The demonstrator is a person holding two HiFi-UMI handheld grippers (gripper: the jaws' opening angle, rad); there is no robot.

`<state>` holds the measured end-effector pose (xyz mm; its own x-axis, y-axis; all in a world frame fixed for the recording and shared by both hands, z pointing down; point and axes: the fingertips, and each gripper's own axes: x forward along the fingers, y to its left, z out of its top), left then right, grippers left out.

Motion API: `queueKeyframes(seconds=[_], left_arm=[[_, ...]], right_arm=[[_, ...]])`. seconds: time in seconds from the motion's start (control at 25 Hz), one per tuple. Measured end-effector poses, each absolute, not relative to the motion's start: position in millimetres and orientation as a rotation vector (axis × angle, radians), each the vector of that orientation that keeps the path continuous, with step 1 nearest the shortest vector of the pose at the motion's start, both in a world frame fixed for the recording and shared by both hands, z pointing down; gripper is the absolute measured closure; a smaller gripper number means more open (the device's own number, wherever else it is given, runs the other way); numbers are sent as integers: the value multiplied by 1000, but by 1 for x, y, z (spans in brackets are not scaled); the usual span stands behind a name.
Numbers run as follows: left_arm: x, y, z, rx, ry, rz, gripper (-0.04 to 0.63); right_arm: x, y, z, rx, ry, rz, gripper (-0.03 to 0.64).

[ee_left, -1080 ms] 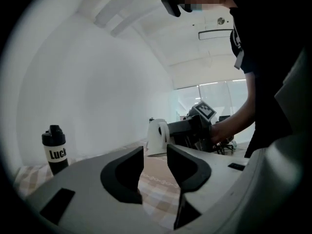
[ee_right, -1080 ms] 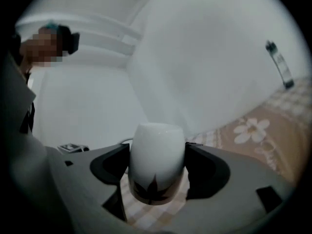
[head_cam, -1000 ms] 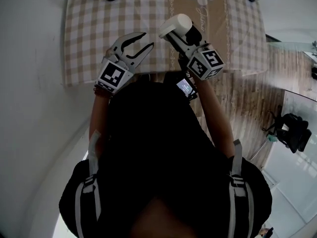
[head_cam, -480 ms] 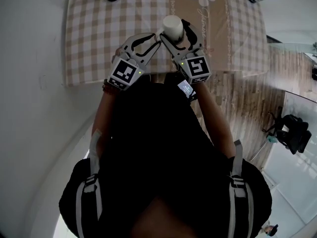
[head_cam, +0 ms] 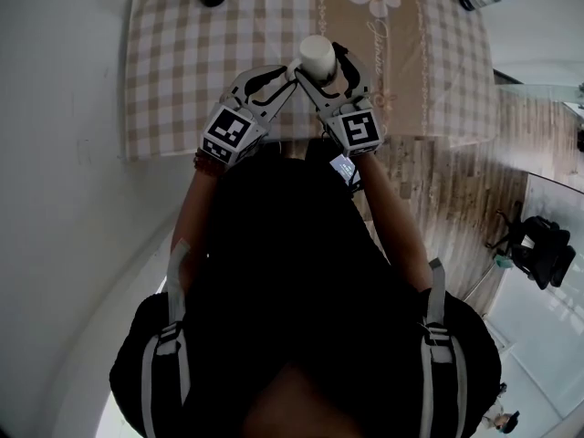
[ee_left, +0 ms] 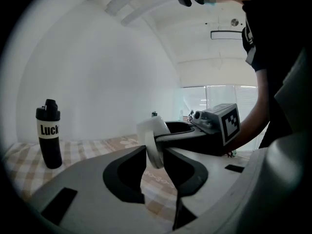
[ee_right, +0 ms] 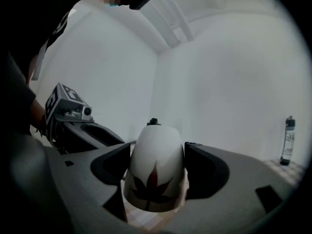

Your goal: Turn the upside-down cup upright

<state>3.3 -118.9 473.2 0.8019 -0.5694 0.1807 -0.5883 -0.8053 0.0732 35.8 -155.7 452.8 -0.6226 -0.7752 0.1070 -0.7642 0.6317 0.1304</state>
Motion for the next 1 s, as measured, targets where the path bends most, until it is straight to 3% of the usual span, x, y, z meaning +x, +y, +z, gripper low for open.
queueKeyframes(seconds=[0.44, 1.0], left_arm=[[0, -116, 473, 2938, -948, 284, 520], [-5, -113, 515, 2909, -967, 438, 512]], right_arm=[[28, -154, 458, 1230, -2755, -199, 259], [19, -153, 501, 1093, -2678, -186, 258]])
